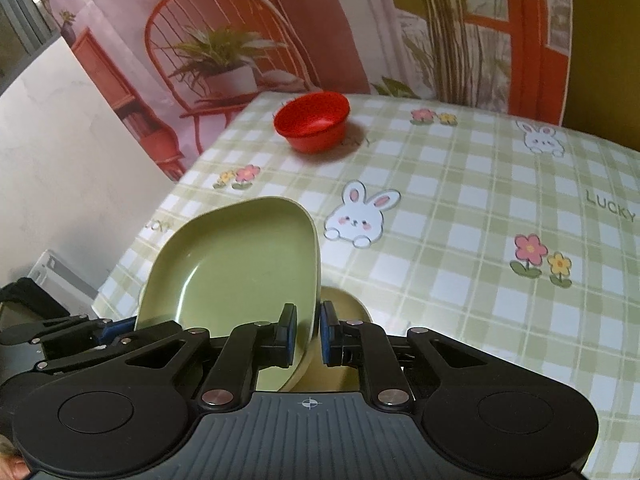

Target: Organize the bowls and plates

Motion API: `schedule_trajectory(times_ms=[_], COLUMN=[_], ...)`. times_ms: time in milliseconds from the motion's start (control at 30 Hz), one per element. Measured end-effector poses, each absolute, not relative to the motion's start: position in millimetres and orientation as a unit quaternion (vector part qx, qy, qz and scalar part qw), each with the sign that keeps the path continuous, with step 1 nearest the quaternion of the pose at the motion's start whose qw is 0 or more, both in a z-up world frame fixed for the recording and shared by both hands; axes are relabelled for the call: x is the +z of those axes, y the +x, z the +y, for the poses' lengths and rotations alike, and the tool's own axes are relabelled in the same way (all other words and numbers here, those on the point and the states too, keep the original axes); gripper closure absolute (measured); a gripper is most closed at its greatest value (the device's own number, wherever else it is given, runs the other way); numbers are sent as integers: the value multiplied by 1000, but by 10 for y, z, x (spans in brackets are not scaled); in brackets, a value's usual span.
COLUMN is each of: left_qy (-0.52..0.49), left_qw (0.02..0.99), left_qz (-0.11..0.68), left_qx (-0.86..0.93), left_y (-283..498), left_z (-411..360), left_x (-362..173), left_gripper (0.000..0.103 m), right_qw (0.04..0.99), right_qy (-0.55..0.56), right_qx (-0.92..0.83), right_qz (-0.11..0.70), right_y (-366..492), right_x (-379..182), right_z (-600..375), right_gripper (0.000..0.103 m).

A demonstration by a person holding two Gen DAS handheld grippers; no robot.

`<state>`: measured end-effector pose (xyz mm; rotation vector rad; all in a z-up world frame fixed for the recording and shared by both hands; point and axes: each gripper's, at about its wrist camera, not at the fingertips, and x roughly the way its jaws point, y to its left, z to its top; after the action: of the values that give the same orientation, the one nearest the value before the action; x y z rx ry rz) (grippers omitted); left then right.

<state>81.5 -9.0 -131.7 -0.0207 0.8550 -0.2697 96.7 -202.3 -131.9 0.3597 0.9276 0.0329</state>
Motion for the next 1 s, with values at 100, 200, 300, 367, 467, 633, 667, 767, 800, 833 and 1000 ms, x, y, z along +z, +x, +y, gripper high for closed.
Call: schedule_trajectory(times_ms=[100,200,300,367,467,633,667,767,800,833,1000], left_qy=[-10,-5,-2,-4,-5,-8,-10,-23,-25,-26,-15], left_qw=[897,890,883,881,877,876,877,874,874,873,875], left_qz=[420,430,441,447,454,457,457,464,465,467,464], left_qx=[-137,-151,-158,-157,-157,-152,-150,-141,-139,-138,-136], left_y=[810,818,836,847,861,892,897,919,927,932,933], left_z=[-117,-158,-164,-167,-158,-151,-152,-135,-149,-151,-196], left_x=[-1364,-1421,-1496,-1542,-1588,-1642,-1659,-1724,-1740,-1760,-1790], left_gripper=[86,85,85,85,85,85,85,85,85,85,85], right_qw=[874,870,866,864,858,851,850,849,849,849,854], right_qy=[173,173,174,172,170,168,167,163,162,161,147], right_qx=[11,5,2,1,3,8,9,8,8,7,6], right_qz=[453,462,469,474,484,498,500,503,503,503,499], right_y=[926,903,902,906,911,904,908,932,941,949,966], right_x=[-1390,-1463,-1527,-1578,-1663,-1787,-1807,-1851,-1859,-1868,-1887], right_z=[-2046,-2070,-2087,-2085,-2073,-2050,-2041,-2025,-2024,-2024,-2012], right_gripper=[90,90,90,89,89,89,89,89,89,89,89])
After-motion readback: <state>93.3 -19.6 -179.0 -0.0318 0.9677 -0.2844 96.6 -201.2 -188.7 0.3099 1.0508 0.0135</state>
